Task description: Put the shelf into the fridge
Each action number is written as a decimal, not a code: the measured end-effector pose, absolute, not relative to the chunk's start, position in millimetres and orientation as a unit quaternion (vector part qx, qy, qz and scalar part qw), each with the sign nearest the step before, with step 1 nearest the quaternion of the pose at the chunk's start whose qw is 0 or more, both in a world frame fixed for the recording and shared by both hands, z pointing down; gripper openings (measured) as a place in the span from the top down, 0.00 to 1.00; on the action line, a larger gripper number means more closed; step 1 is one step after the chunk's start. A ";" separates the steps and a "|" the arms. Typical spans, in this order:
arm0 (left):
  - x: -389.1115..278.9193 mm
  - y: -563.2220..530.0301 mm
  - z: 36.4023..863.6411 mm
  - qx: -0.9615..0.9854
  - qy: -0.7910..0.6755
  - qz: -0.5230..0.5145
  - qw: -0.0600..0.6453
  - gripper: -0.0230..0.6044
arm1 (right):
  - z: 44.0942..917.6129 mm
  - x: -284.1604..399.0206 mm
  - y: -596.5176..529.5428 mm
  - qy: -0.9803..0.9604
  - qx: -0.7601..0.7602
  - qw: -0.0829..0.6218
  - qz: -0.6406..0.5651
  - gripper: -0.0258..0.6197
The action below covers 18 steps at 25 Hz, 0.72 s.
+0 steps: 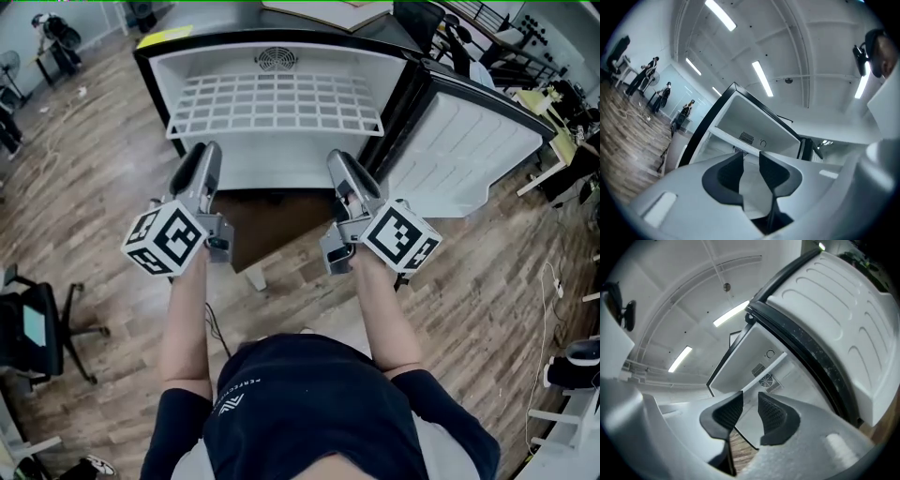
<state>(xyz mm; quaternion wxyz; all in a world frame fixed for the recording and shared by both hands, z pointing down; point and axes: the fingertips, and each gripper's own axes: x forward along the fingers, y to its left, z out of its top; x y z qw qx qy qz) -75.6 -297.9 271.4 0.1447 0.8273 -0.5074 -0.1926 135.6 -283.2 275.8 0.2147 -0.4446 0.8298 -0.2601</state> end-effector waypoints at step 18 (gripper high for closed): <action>-43.1 -227.9 275.2 0.806 -0.581 -0.110 0.037 0.96 | 276.3 171.9 -240.4 0.836 -0.541 0.084 -0.016 0.96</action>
